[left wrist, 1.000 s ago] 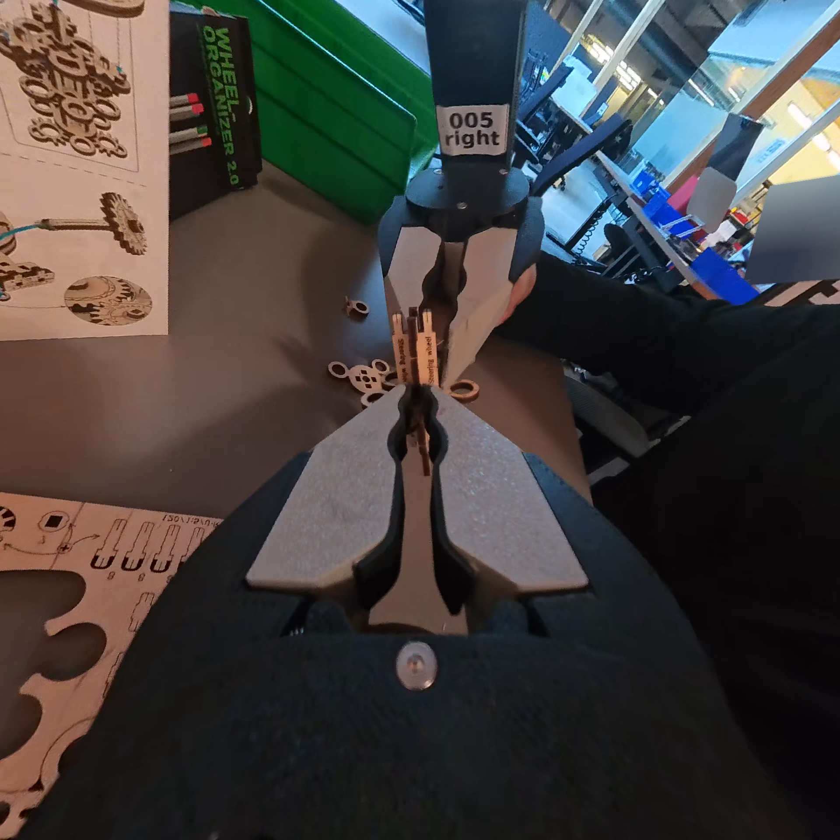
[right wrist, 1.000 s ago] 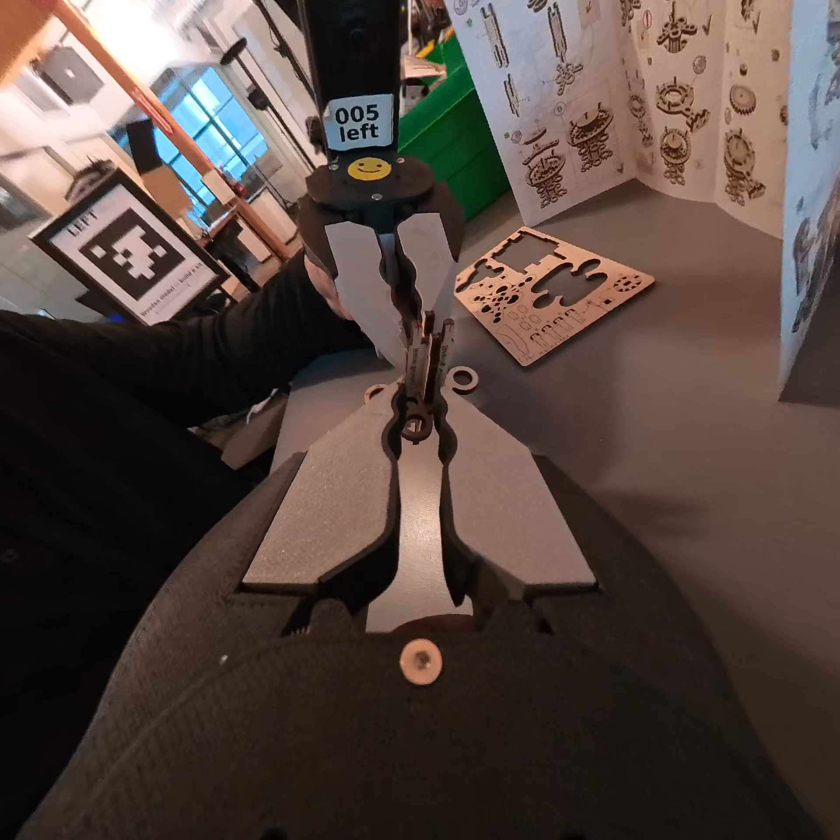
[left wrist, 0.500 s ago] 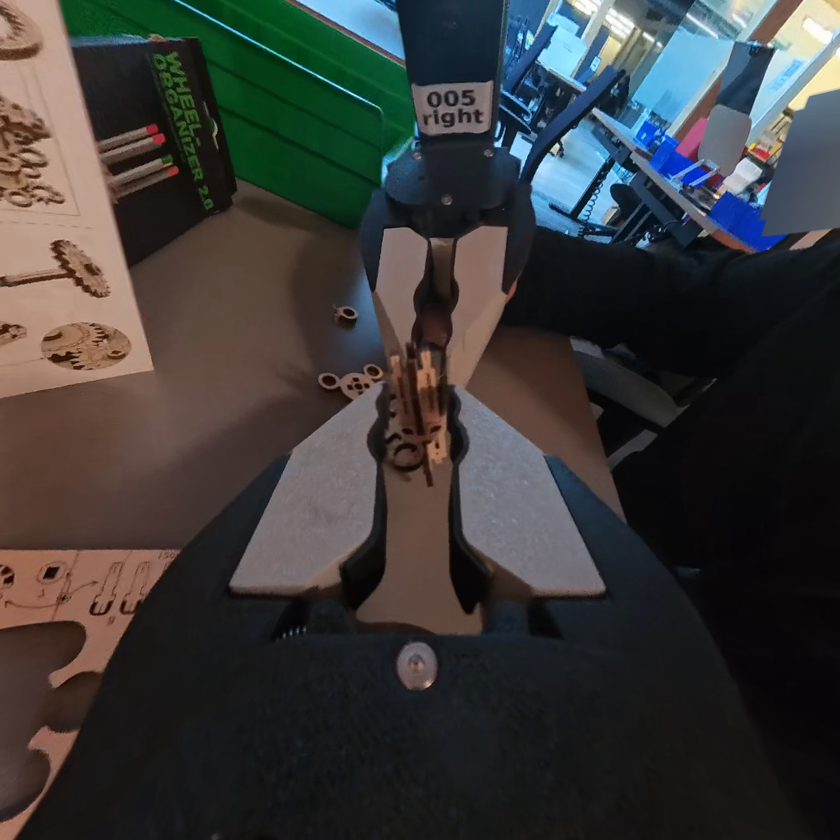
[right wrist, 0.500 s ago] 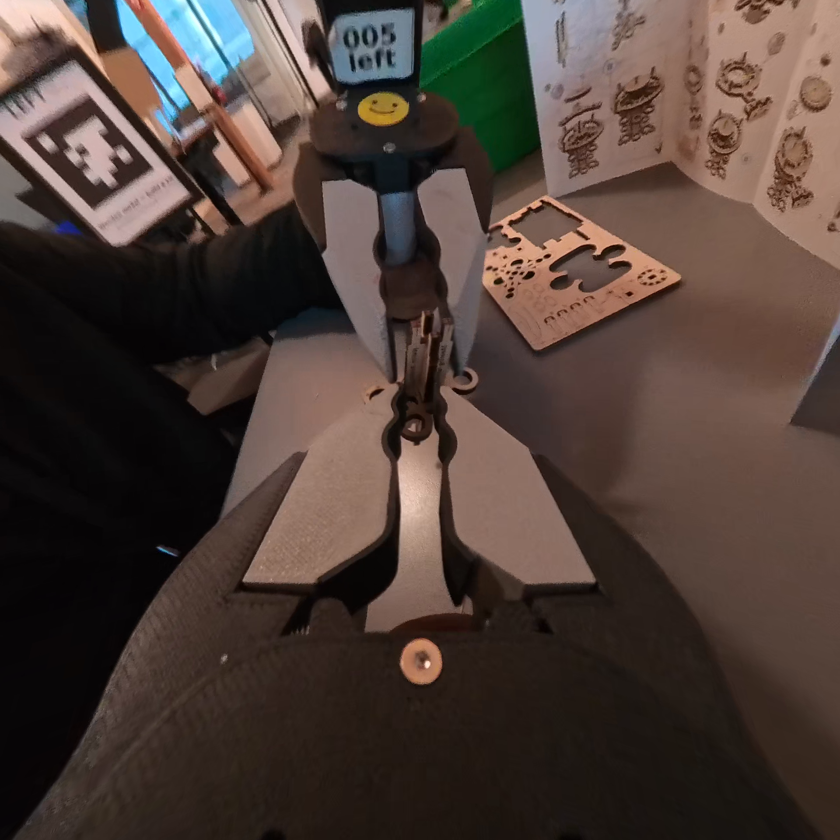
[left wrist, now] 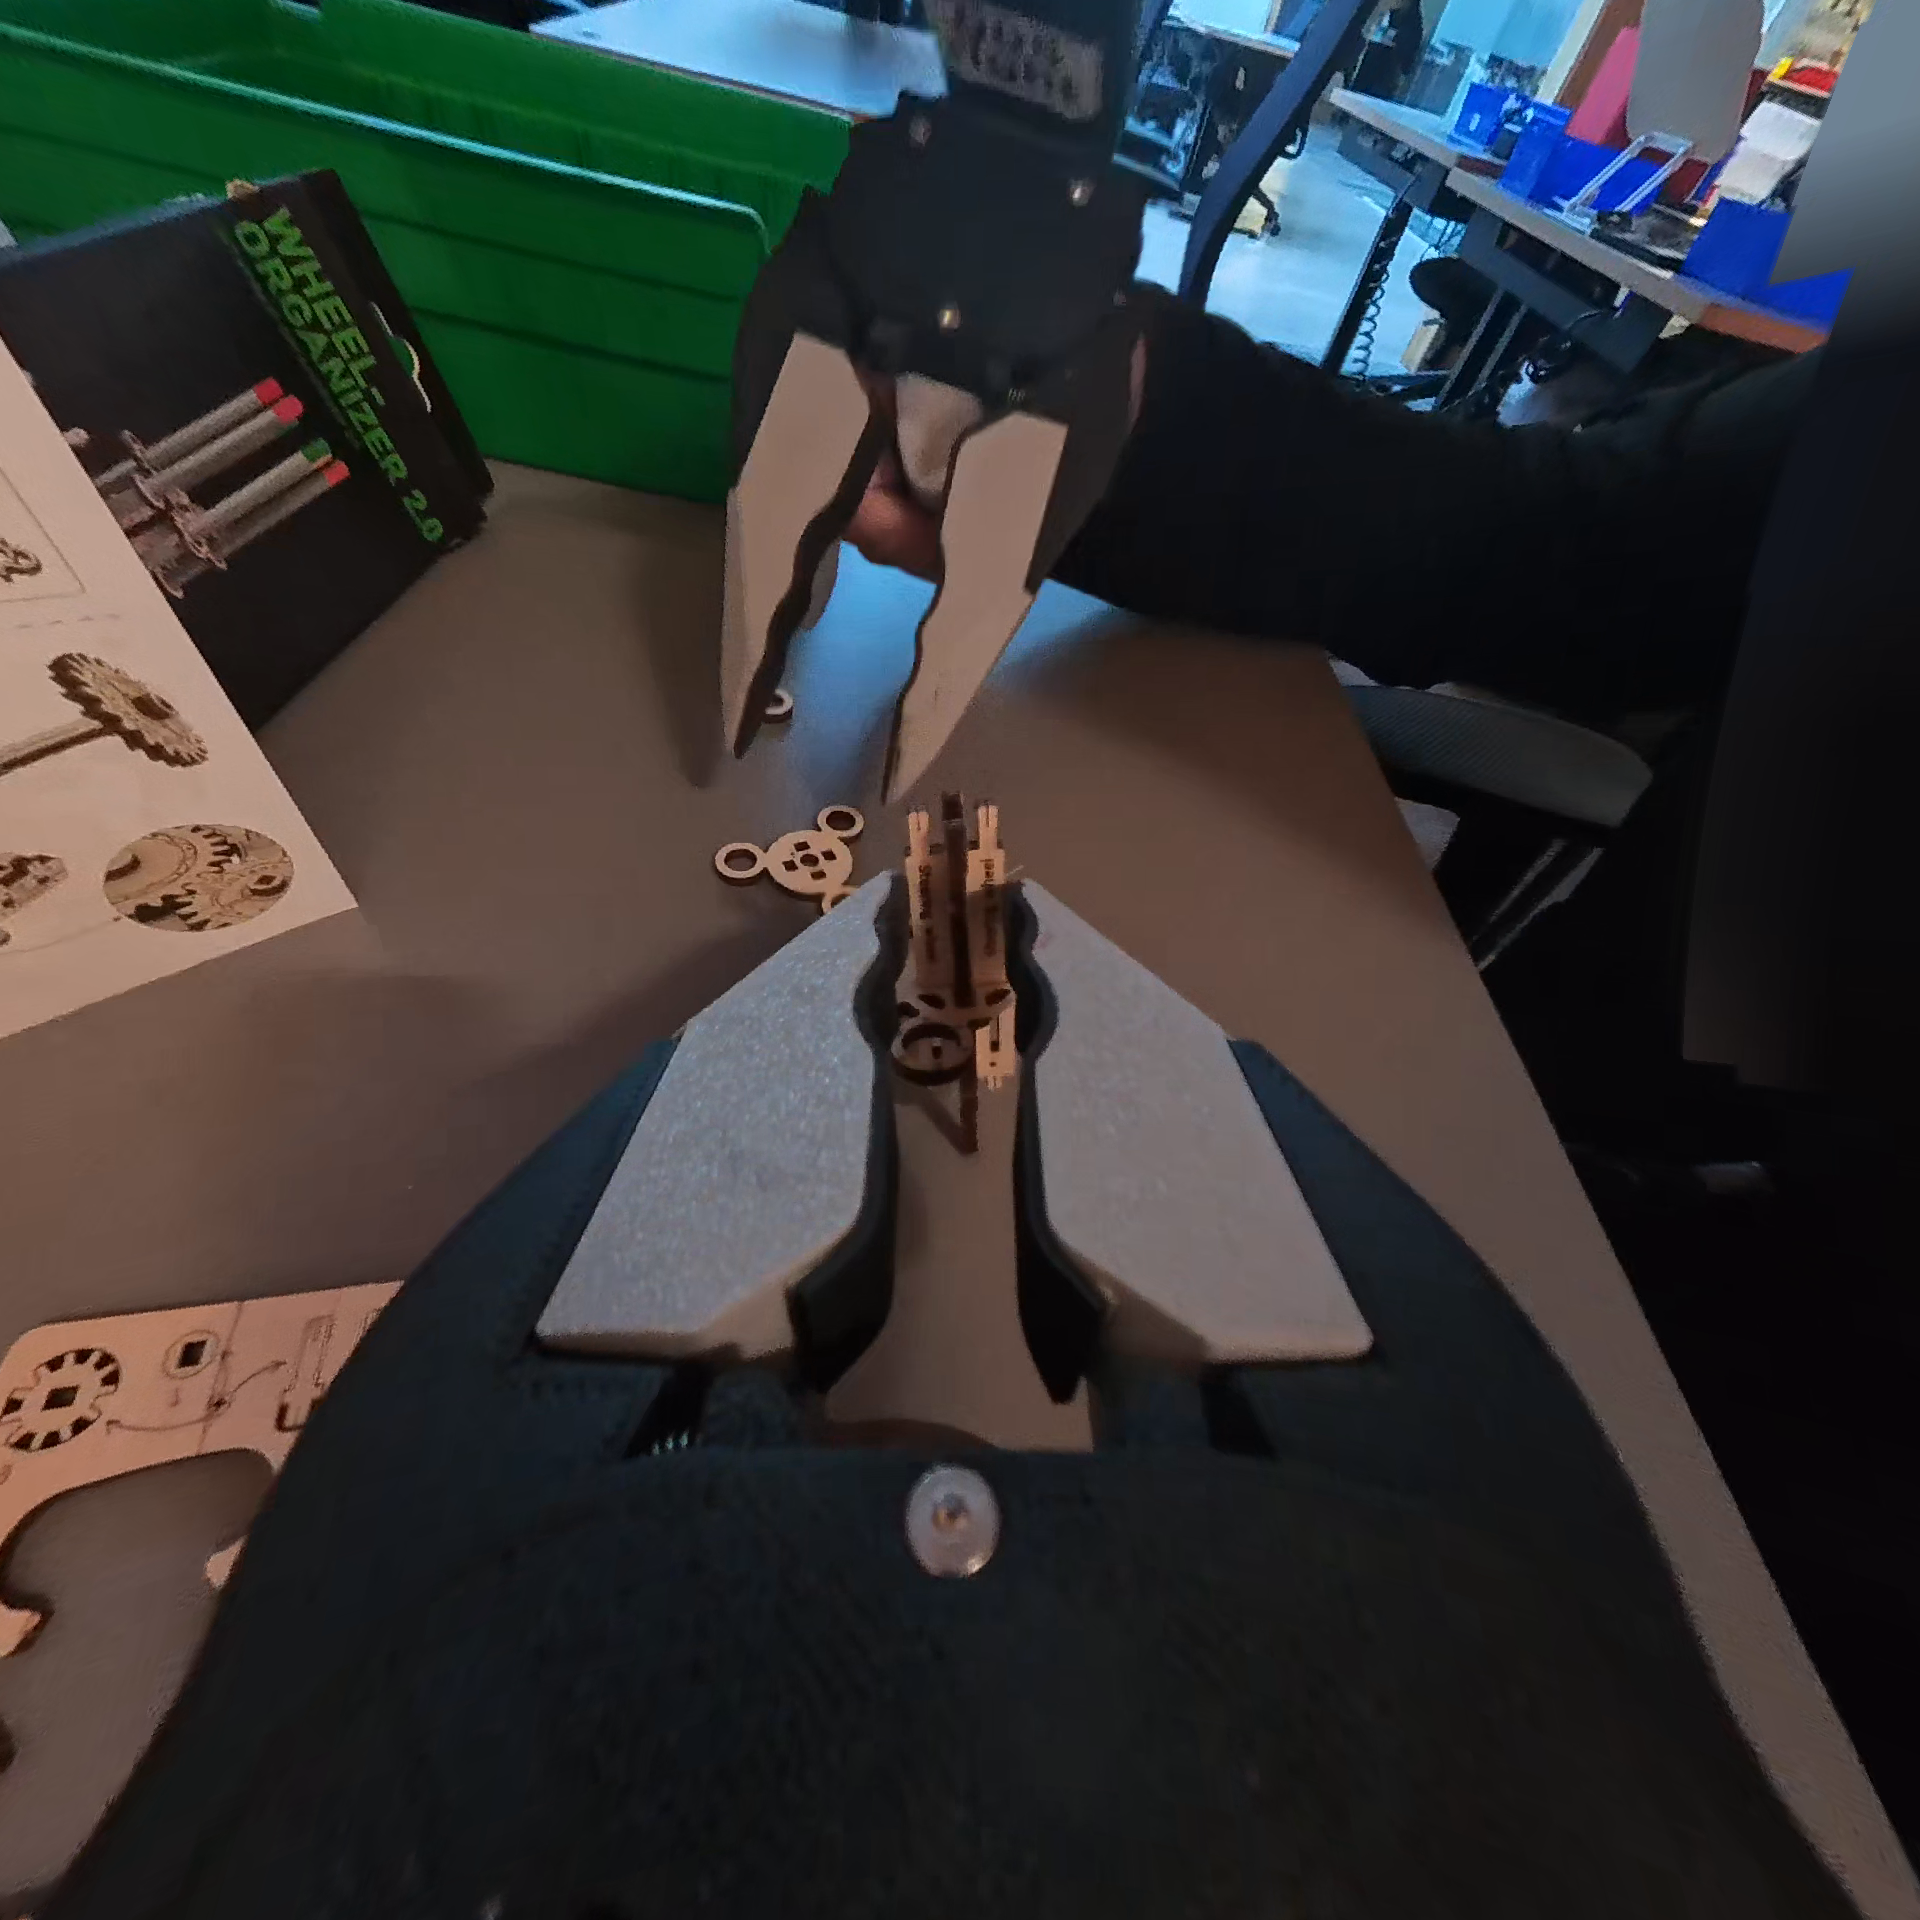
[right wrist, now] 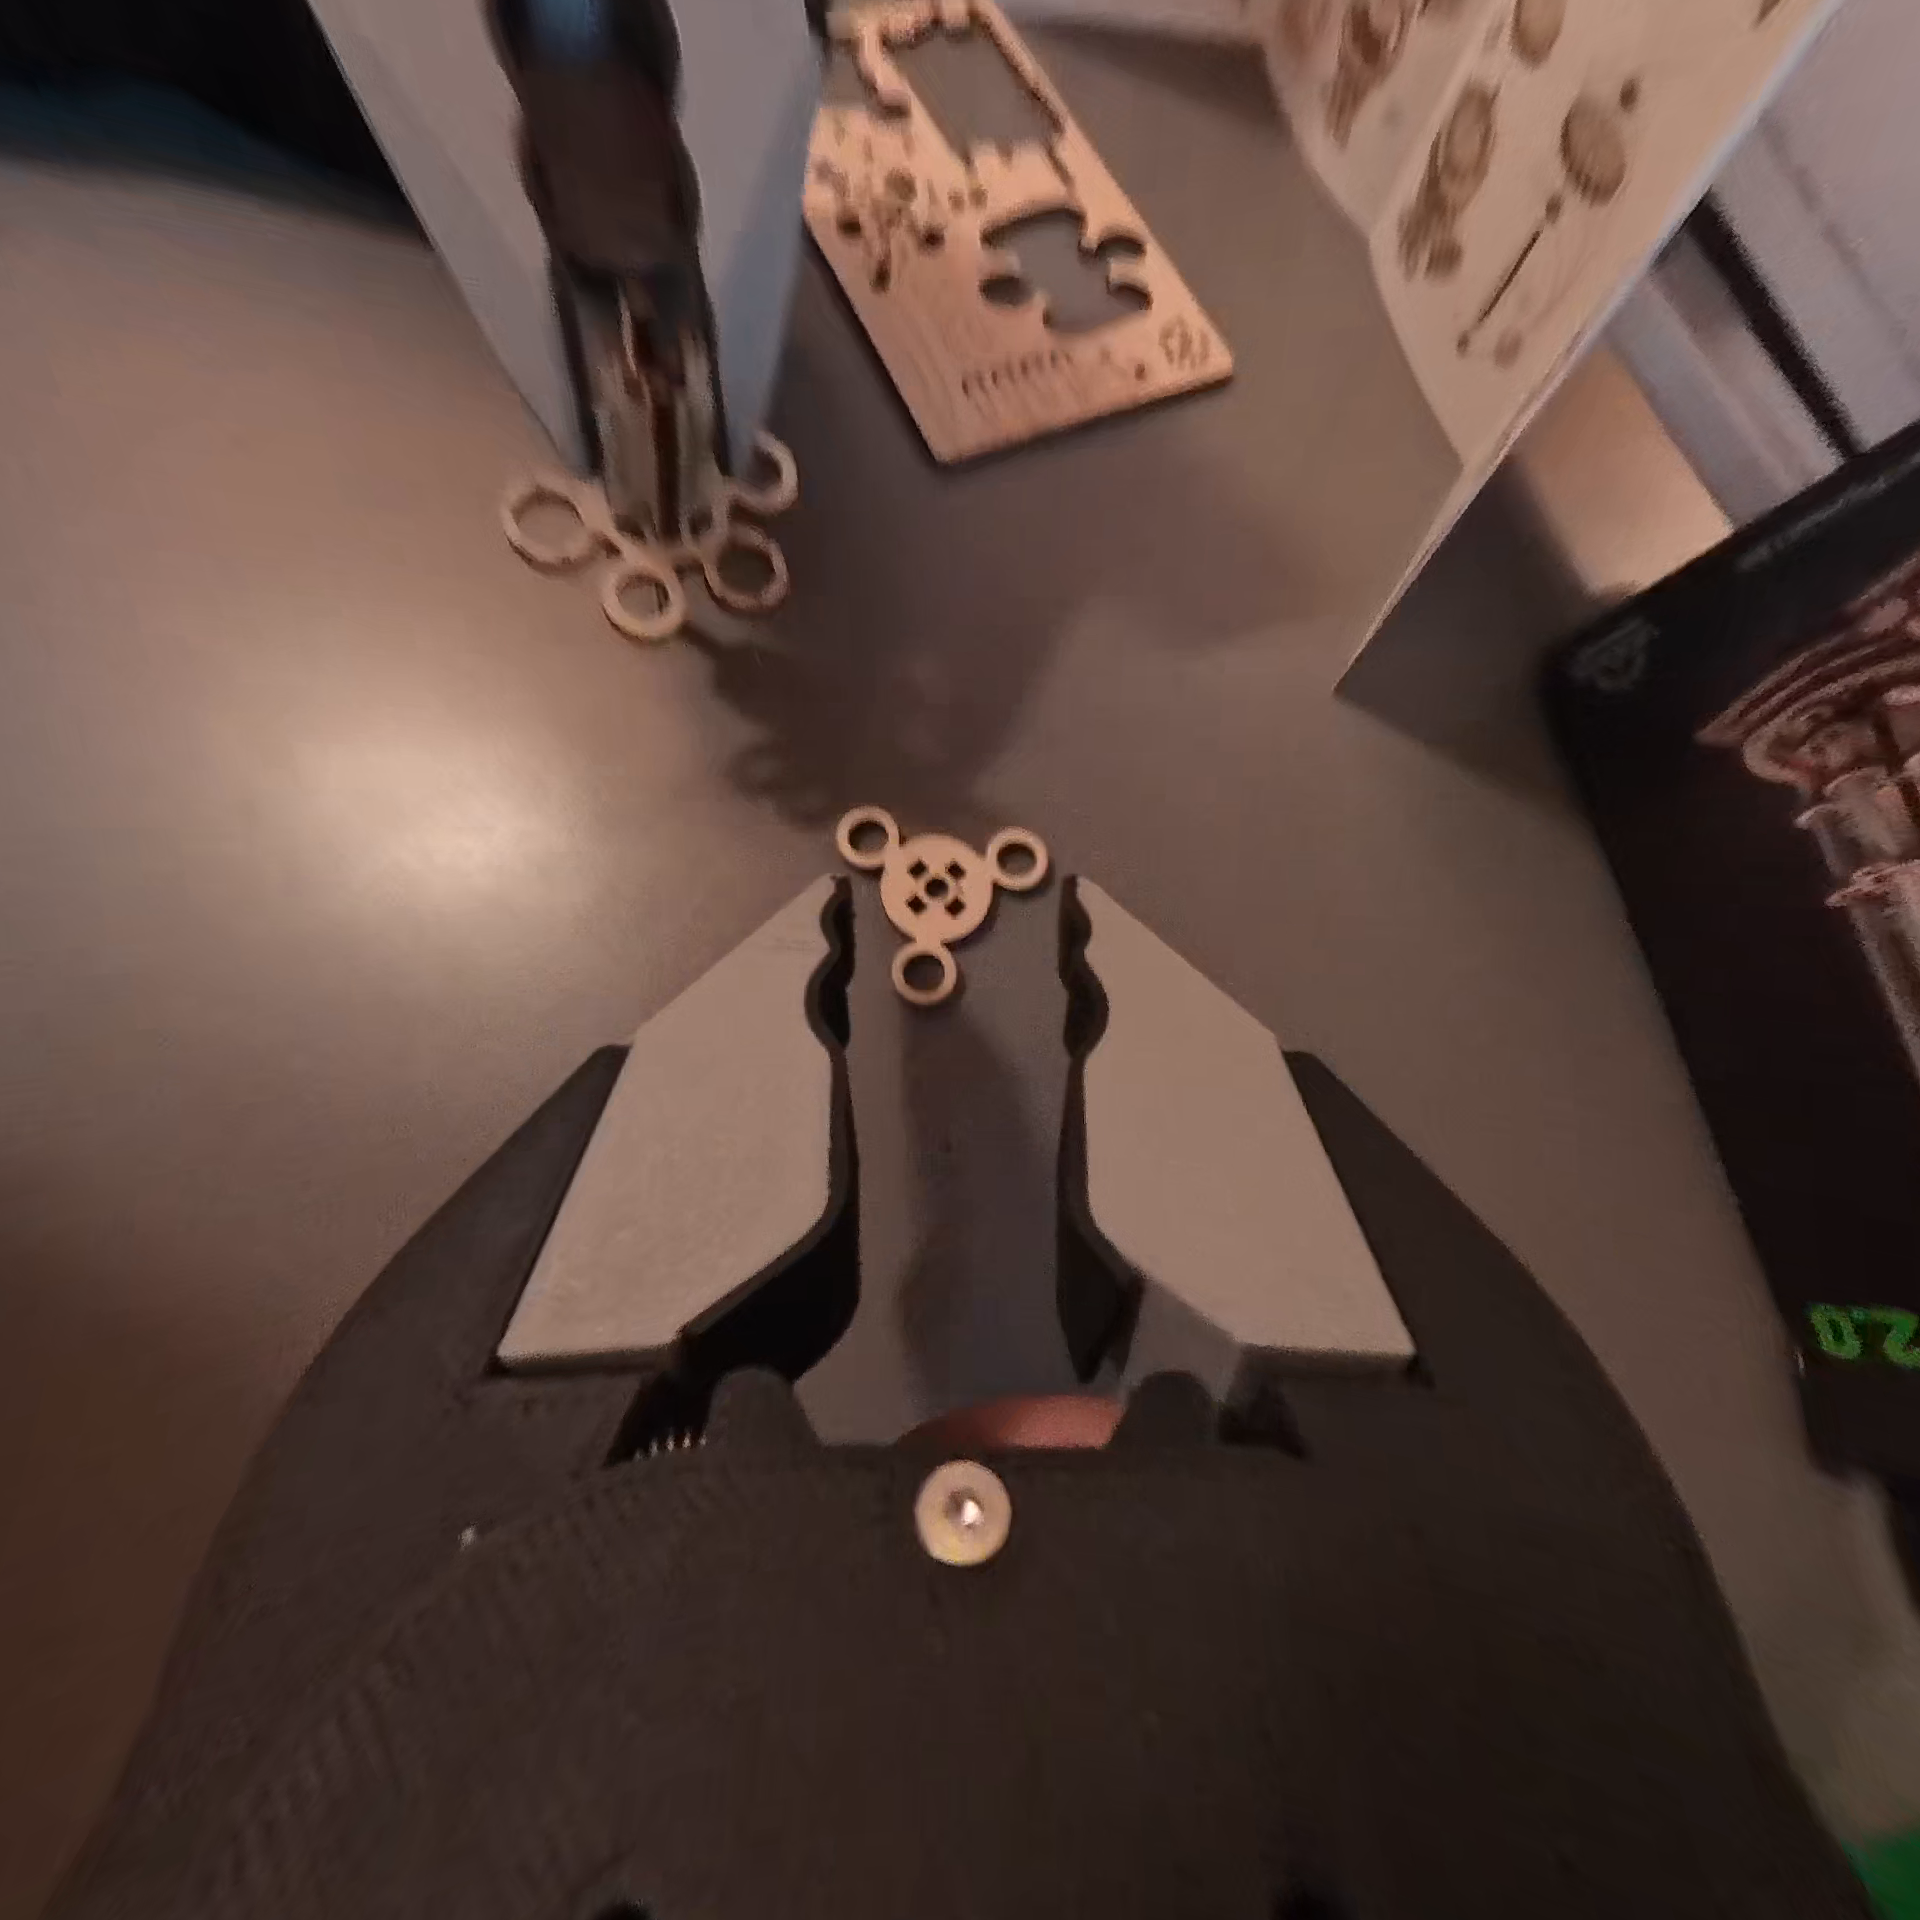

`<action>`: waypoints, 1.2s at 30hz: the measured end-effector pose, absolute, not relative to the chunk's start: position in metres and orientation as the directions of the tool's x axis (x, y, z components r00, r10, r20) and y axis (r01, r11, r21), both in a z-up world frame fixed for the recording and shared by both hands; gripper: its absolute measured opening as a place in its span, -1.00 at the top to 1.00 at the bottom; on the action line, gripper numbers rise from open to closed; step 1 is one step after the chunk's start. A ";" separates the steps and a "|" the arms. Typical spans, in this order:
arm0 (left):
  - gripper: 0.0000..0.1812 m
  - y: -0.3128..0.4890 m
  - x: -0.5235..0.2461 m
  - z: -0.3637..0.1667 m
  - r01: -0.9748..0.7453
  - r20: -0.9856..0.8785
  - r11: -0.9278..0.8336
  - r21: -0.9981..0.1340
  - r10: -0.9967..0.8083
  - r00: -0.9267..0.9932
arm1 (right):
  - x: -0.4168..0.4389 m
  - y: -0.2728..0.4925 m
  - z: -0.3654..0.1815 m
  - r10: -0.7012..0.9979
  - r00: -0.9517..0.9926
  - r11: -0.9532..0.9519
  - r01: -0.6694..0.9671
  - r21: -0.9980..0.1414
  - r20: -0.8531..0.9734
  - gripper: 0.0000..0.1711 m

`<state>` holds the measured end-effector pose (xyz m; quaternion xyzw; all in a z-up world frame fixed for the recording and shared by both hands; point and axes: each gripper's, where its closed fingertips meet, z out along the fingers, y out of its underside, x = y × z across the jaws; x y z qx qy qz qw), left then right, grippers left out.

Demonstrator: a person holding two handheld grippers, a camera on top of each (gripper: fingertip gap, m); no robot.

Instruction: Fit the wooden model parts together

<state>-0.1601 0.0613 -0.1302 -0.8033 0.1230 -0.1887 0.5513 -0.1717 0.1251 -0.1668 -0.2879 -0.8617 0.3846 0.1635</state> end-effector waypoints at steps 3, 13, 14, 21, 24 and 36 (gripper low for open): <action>0.83 0.061 -0.163 -0.126 -0.045 0.087 -0.312 -0.949 -0.396 0.914 | -0.171 0.126 -0.186 0.612 -0.784 0.613 0.391 -0.687 0.101 0.55; 0.83 0.071 -0.167 -0.117 -0.108 -0.039 -0.219 -0.970 -0.297 0.954 | -0.178 0.118 -0.192 0.605 -0.783 0.627 0.357 -0.692 0.144 0.77; 0.83 0.071 -0.165 -0.117 -0.114 -0.046 -0.217 -0.969 -0.295 0.954 | -0.178 0.117 -0.192 0.606 -0.783 0.623 0.357 -0.696 0.142 0.77; 0.83 0.075 -0.171 -0.117 -0.102 -0.046 -0.227 -0.969 -0.236 0.971 | -0.182 0.115 -0.157 0.643 -0.765 0.462 0.354 -0.813 0.033 0.78; 0.83 0.076 -0.174 -0.118 -0.080 -0.027 -0.237 -0.968 -0.218 0.976 | -0.182 0.113 -0.123 0.645 -0.763 0.327 0.339 -0.882 -0.054 0.79; 0.84 0.080 -0.182 -0.117 -0.041 -0.006 -0.238 -0.971 -0.145 0.989 | -0.184 0.070 -0.094 0.572 -0.818 0.362 0.321 -0.875 -0.064 0.79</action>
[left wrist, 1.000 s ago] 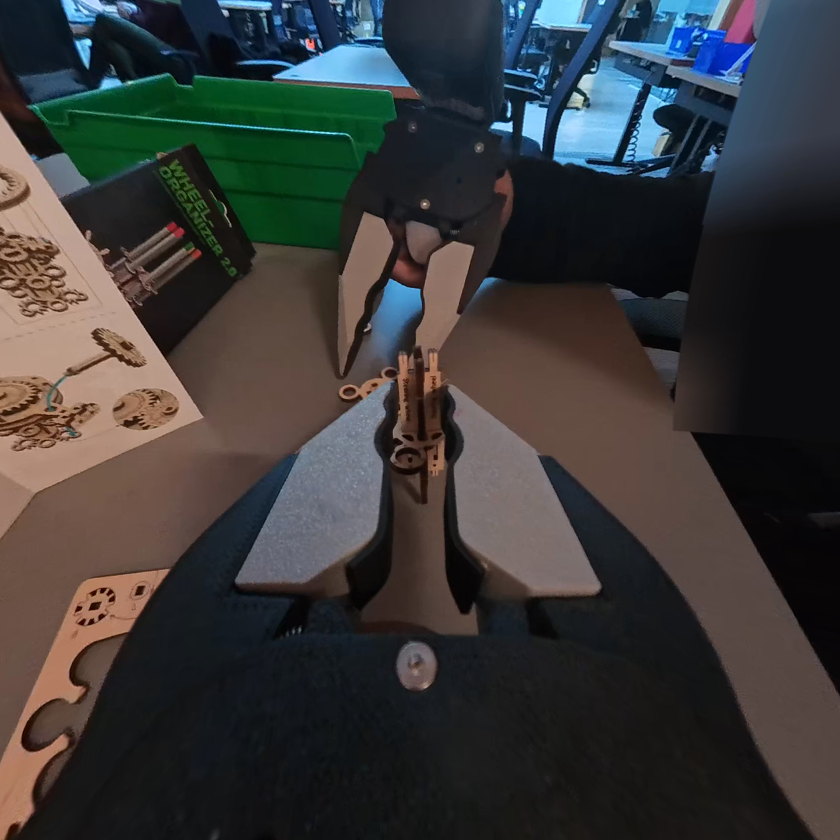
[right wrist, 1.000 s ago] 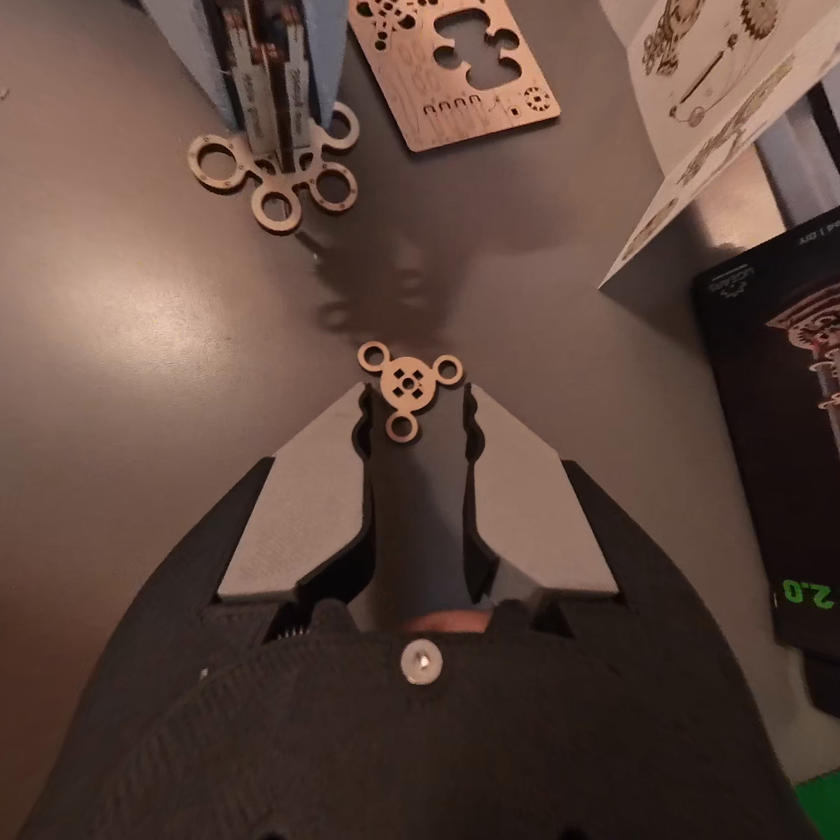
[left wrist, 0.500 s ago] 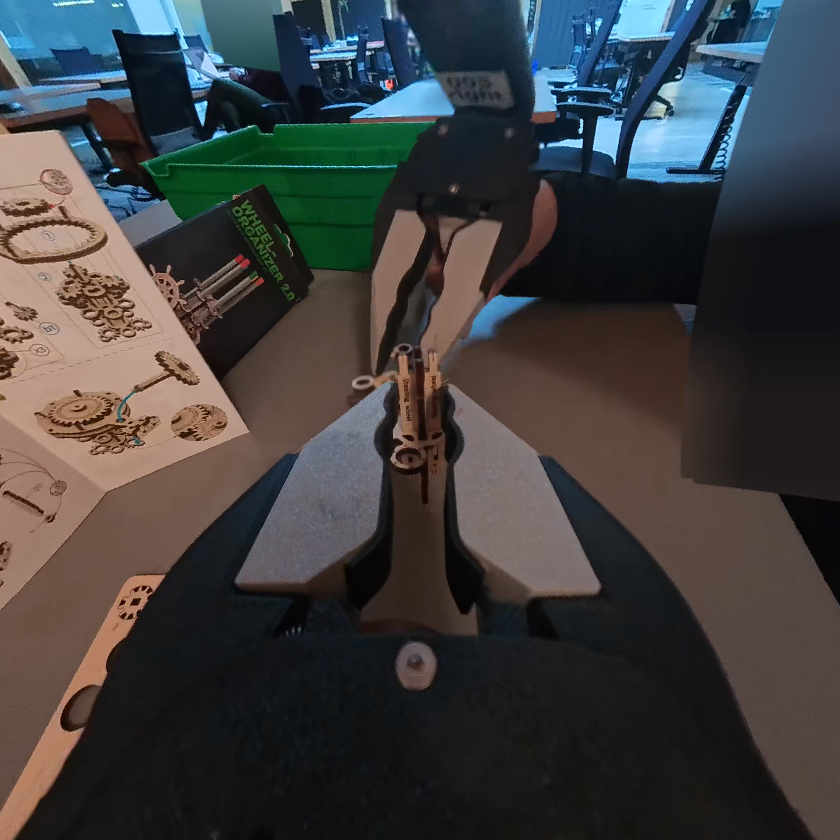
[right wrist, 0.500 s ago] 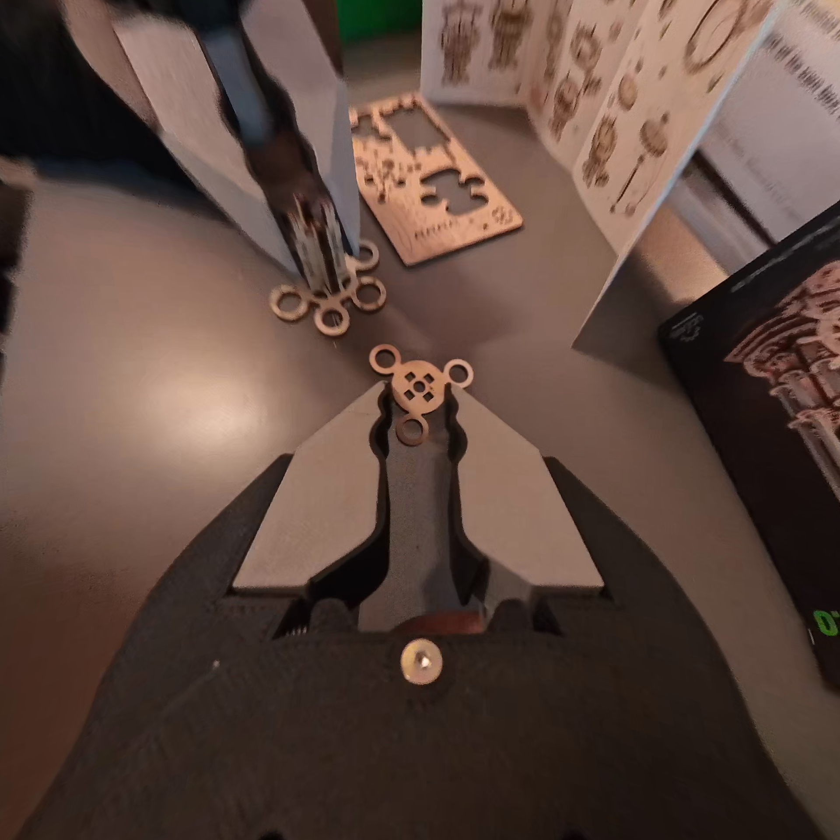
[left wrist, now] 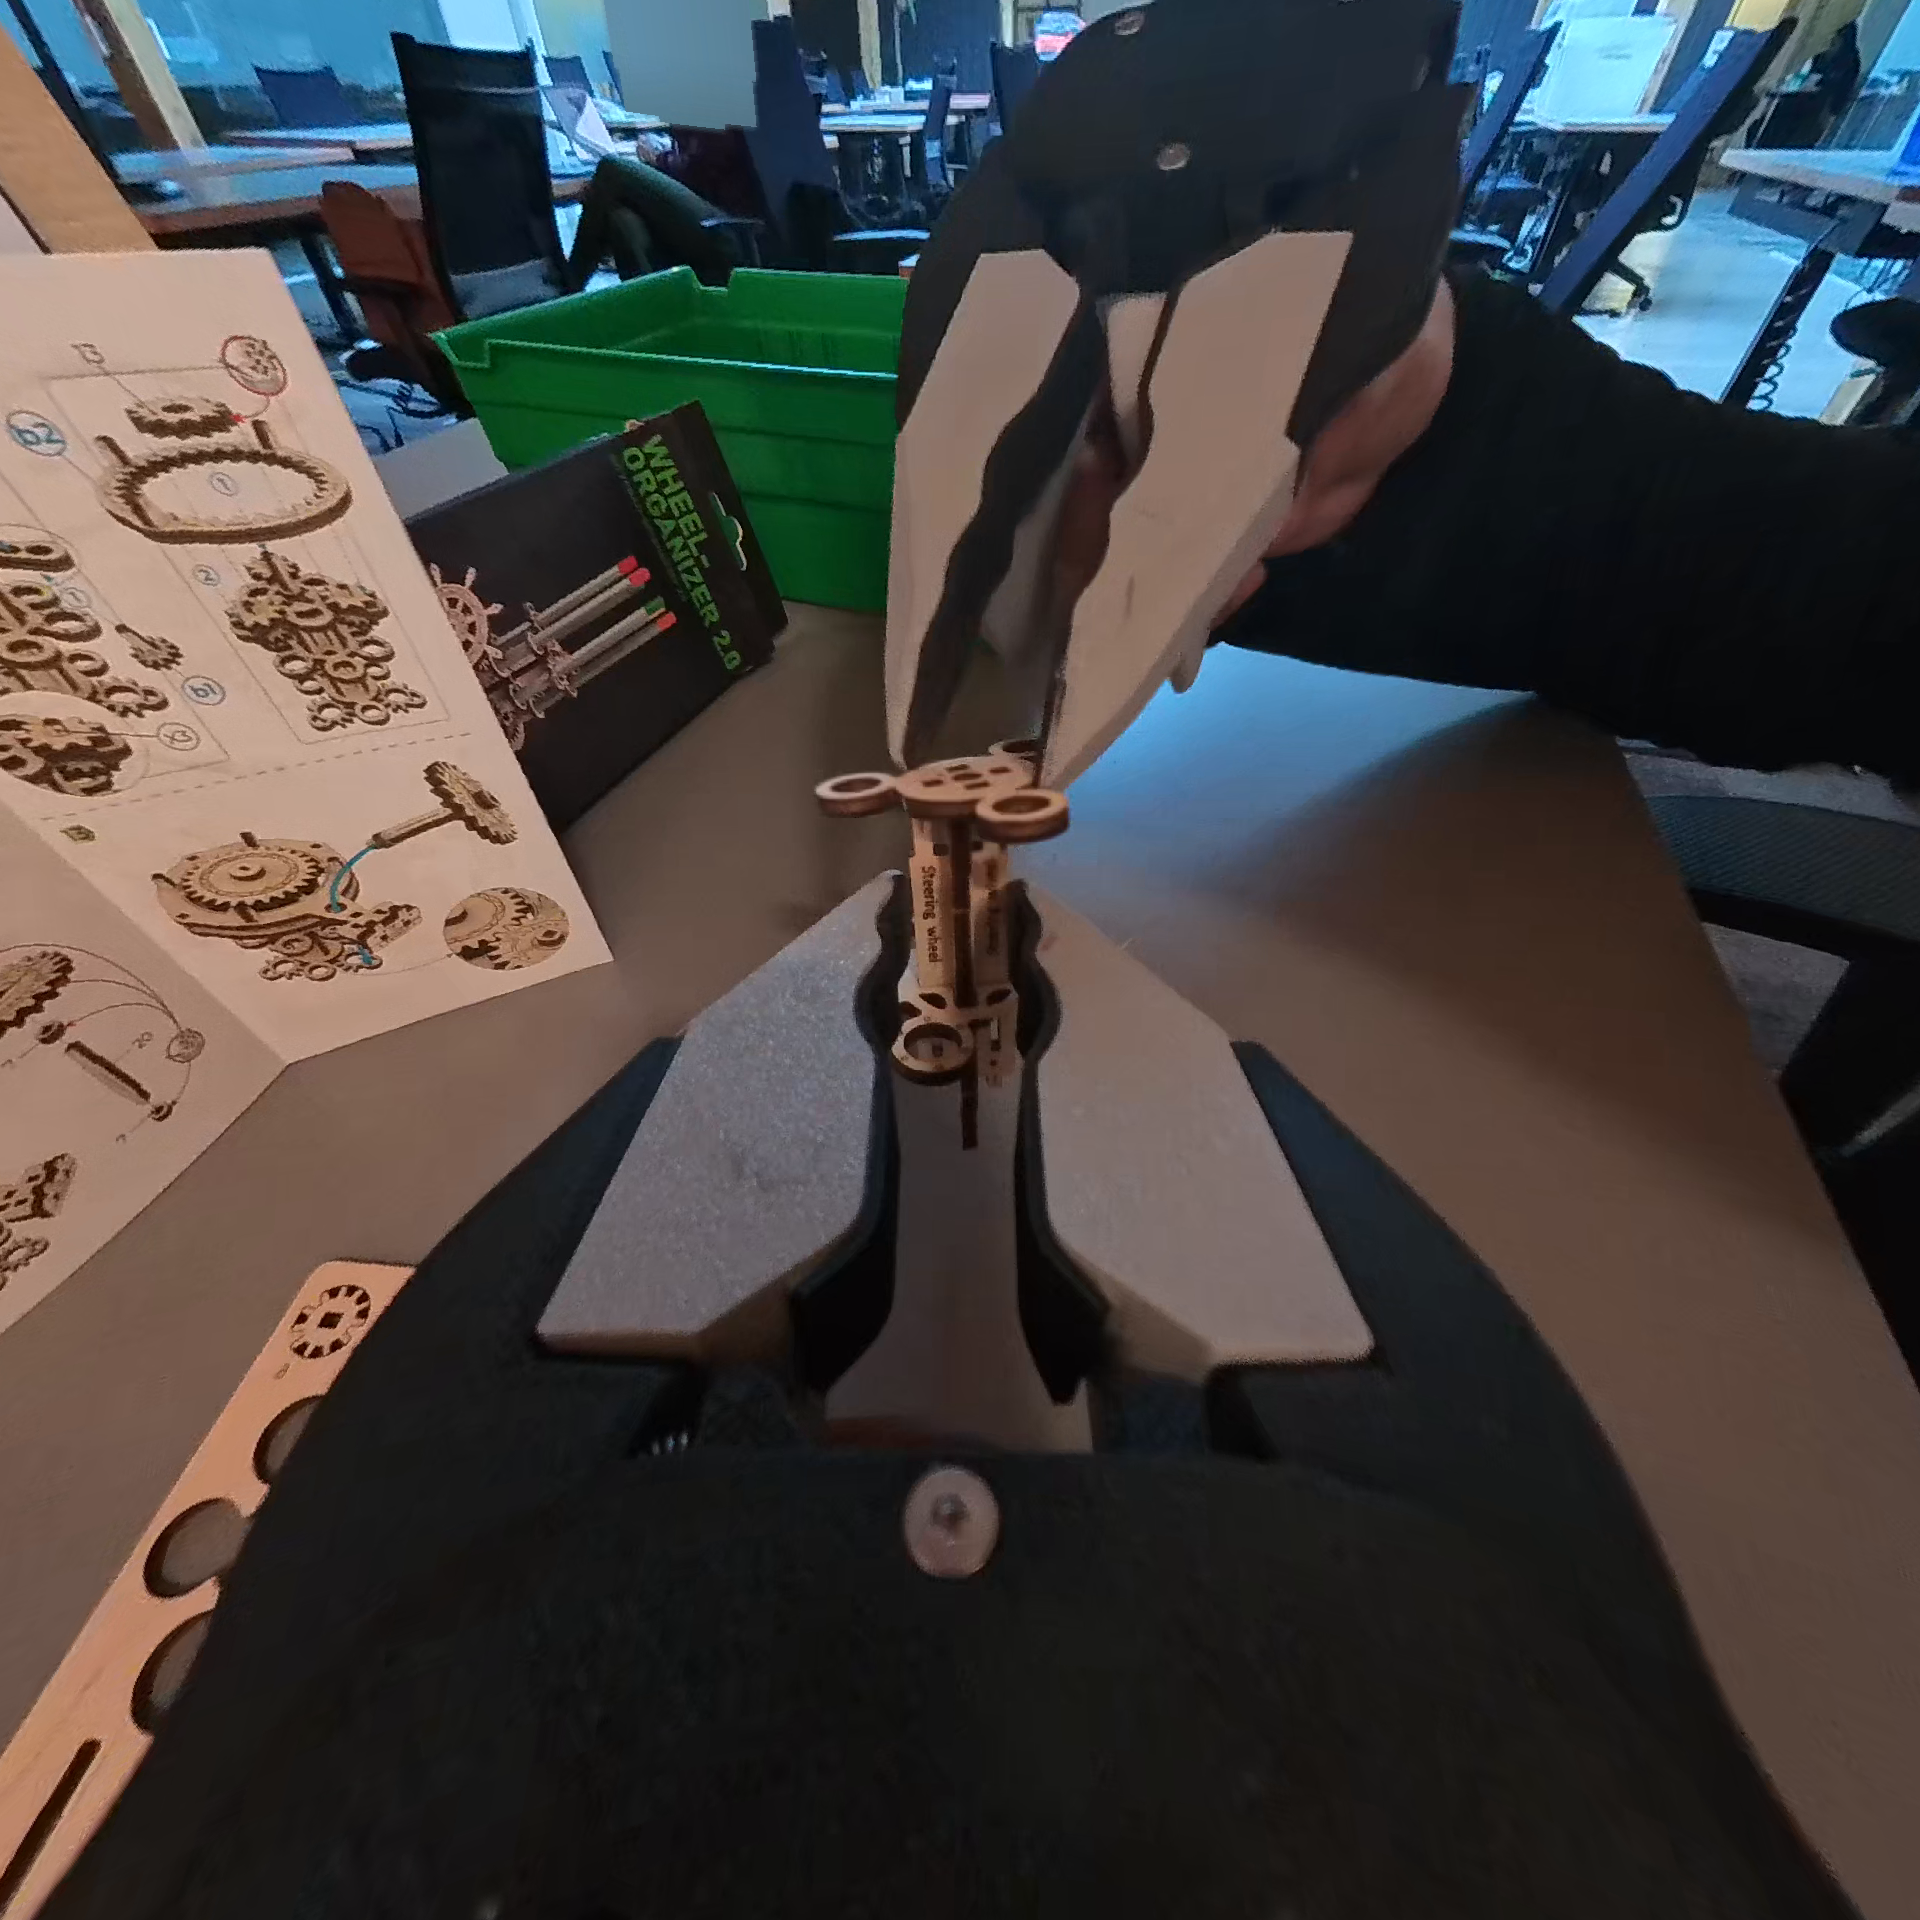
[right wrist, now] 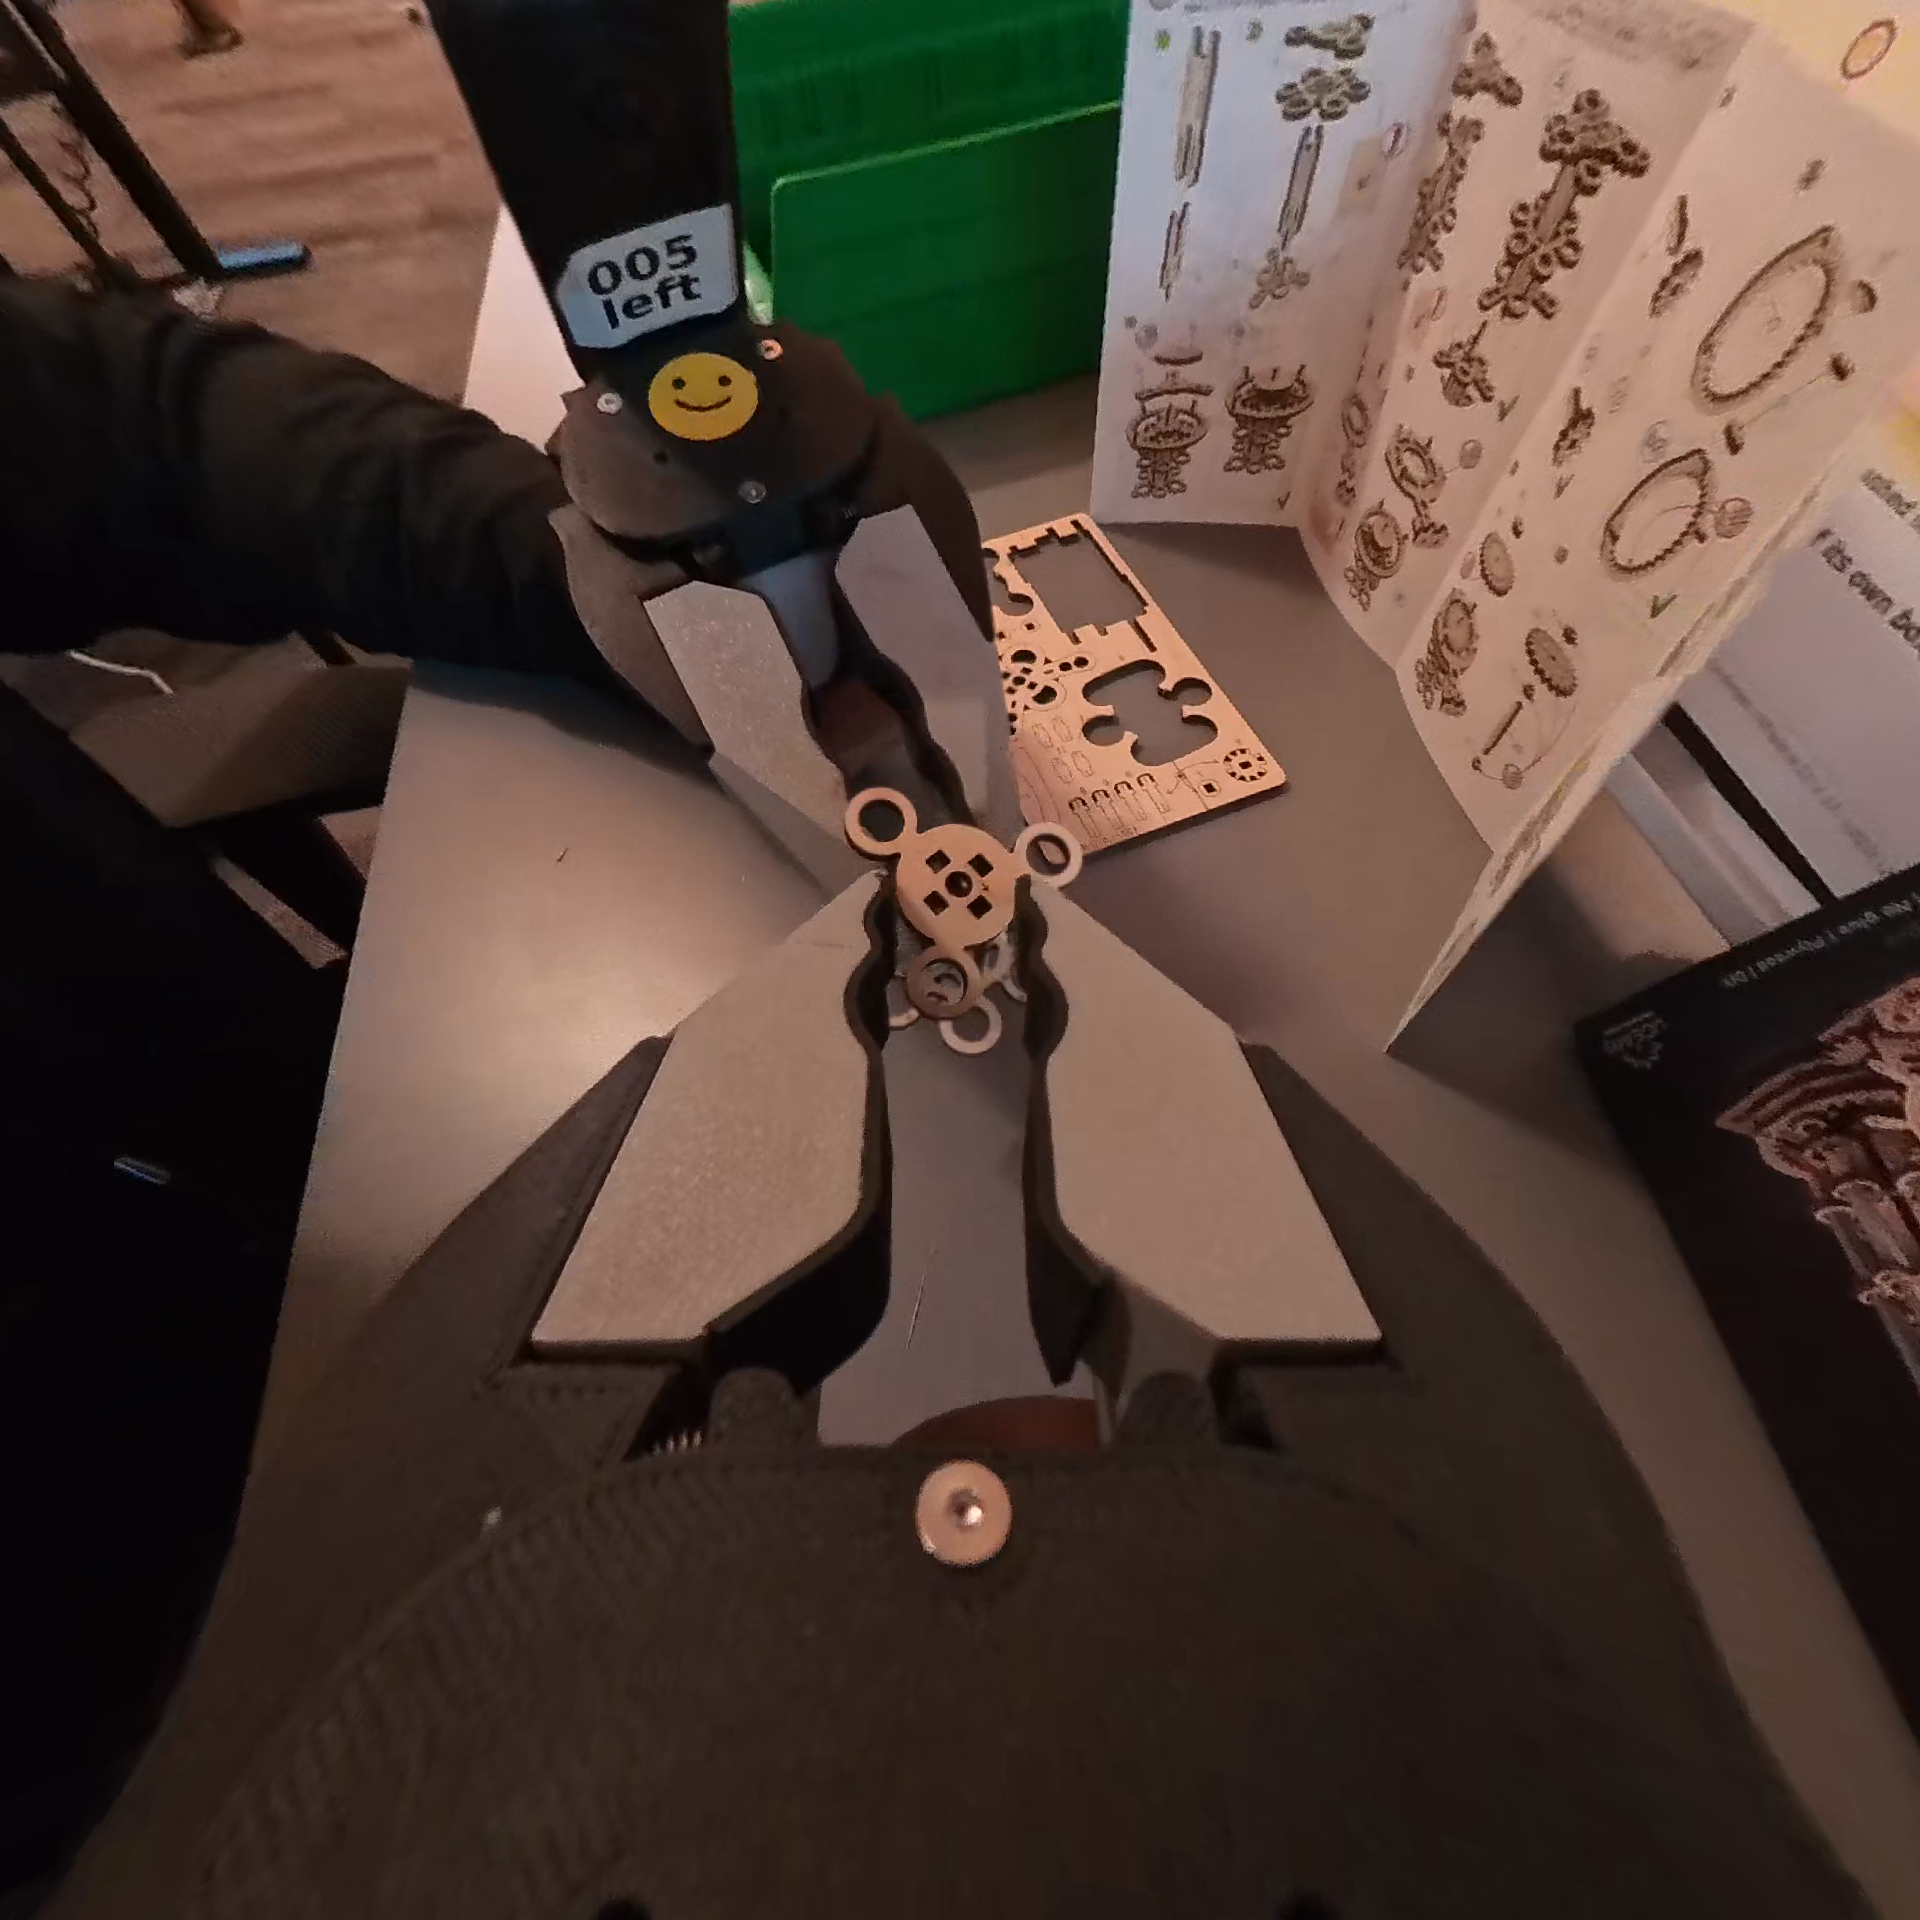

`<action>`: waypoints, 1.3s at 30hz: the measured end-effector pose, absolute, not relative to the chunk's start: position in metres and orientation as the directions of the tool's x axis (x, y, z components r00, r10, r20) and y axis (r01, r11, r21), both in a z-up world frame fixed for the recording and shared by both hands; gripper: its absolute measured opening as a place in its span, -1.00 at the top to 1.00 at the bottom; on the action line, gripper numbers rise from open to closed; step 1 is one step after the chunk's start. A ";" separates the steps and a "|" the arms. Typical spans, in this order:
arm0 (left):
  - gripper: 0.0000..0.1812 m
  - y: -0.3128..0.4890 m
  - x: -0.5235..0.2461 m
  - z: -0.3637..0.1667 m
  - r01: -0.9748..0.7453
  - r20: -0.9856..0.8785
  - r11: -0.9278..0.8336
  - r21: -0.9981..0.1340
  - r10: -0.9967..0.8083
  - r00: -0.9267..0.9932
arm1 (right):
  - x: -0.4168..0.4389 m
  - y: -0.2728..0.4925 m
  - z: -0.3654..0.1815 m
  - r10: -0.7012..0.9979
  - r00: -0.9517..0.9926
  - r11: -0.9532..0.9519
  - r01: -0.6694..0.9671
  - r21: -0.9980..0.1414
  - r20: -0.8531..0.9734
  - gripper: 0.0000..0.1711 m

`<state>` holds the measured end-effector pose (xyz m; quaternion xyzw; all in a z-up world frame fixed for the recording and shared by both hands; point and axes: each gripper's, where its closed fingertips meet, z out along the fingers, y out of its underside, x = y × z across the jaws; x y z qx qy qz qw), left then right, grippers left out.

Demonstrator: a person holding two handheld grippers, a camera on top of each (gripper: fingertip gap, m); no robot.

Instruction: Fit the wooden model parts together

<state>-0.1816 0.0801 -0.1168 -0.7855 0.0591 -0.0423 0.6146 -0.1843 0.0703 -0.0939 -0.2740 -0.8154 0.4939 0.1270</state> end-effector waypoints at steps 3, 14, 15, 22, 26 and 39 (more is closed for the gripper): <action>0.84 0.080 -0.181 -0.115 -0.052 -0.020 -0.225 -0.973 -0.144 0.989 | -0.181 0.068 -0.092 0.560 -0.829 0.396 0.290 -0.871 -0.022 0.79; 0.83 0.079 -0.154 -0.101 -0.286 -0.270 -0.060 -0.956 -0.197 0.943 | -0.155 0.062 -0.081 0.432 -0.836 0.652 0.029 -0.757 0.340 0.78; 0.83 0.078 -0.152 -0.099 -0.329 -0.316 -0.035 -0.944 -0.193 0.929 | -0.154 0.063 -0.080 0.432 -0.818 0.673 0.011 -0.740 0.381 0.78; 0.83 0.084 -0.149 -0.102 -0.473 -0.467 -0.024 -0.881 -0.124 0.876 | -0.149 0.067 -0.082 0.435 -0.749 0.719 -0.045 -0.693 0.500 0.78; 0.83 0.084 -0.146 -0.099 -0.483 -0.480 0.003 -0.876 -0.116 0.870 | -0.142 0.067 -0.080 0.417 -0.753 0.709 -0.081 -0.700 0.510 0.78; 0.83 0.086 -0.152 -0.098 -0.579 -0.579 -0.011 -0.815 -0.031 0.815 | -0.146 0.070 -0.081 0.456 -0.683 0.741 -0.062 -0.668 0.570 0.78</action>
